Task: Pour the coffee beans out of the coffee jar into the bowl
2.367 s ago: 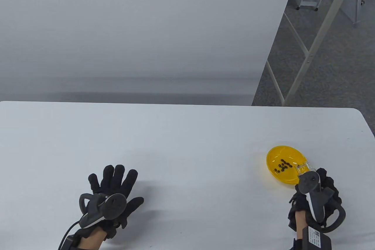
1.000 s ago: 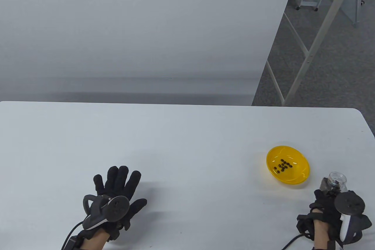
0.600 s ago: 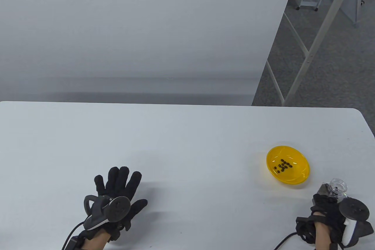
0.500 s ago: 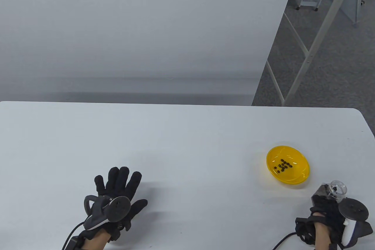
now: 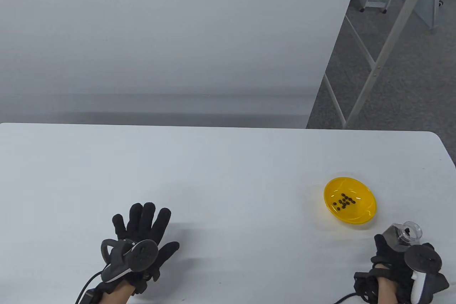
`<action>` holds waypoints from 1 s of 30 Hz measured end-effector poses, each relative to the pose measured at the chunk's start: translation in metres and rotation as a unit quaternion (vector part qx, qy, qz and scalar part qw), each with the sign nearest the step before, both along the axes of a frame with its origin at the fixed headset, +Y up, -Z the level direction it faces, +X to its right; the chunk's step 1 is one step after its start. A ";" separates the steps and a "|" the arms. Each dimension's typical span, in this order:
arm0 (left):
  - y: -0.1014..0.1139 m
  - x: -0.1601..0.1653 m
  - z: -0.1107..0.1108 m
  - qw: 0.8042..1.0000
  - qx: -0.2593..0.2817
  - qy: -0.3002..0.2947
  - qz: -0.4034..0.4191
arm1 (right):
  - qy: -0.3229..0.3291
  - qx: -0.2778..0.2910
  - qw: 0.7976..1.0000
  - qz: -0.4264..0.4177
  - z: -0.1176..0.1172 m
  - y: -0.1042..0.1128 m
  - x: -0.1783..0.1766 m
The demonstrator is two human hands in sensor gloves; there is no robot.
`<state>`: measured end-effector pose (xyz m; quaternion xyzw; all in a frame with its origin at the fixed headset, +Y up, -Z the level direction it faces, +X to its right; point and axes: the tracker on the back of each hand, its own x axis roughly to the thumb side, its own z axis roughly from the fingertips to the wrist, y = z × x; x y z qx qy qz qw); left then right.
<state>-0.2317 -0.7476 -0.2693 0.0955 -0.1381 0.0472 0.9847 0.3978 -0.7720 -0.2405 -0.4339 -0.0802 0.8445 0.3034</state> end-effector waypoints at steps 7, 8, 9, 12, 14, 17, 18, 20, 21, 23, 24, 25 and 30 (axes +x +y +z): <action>0.007 0.000 0.005 0.999 0.002 -0.006 0.034 | 0.029 0.033 0.997 0.068 0.009 0.032 -0.032; 0.008 0.001 0.006 0.999 0.002 -0.006 0.035 | 0.050 0.039 0.995 0.081 0.008 0.038 -0.039; 0.009 0.001 0.007 0.999 0.000 -0.005 0.039 | 0.072 0.042 0.992 0.096 0.008 0.043 -0.048; 0.012 0.002 0.009 0.998 -0.007 -0.004 0.061 | 0.133 0.038 0.979 0.150 0.006 0.055 -0.075; 0.012 0.003 0.010 0.998 -0.010 -0.002 0.066 | 0.173 0.037 0.969 0.173 0.004 0.060 -0.095; 0.012 0.003 0.011 0.998 -0.010 -0.003 0.065 | 0.220 0.040 0.957 0.182 0.002 0.061 -0.118; 0.012 0.003 0.012 0.998 -0.009 -0.002 0.065 | 0.232 0.042 0.954 0.185 0.001 0.061 -0.125; 0.013 0.003 0.013 0.998 -0.008 -0.002 0.064 | 0.268 0.039 0.943 0.193 -0.001 0.060 -0.144; 0.013 0.003 0.013 0.998 -0.008 -0.002 0.064 | 0.283 0.039 0.938 0.196 -0.002 0.060 -0.153; 0.012 0.003 0.013 0.998 -0.008 -0.002 0.065 | 0.304 0.040 0.931 0.197 -0.003 0.059 -0.168; 0.012 0.003 0.013 0.998 -0.007 -0.001 0.065 | 0.319 0.042 0.927 0.193 -0.004 0.058 -0.176; 0.012 0.002 0.013 0.998 -0.008 0.000 0.065 | 0.328 0.042 0.924 0.191 -0.004 0.058 -0.181; 0.013 0.003 0.013 0.998 -0.006 -0.001 0.065 | 0.379 0.030 0.906 0.185 -0.004 0.054 -0.211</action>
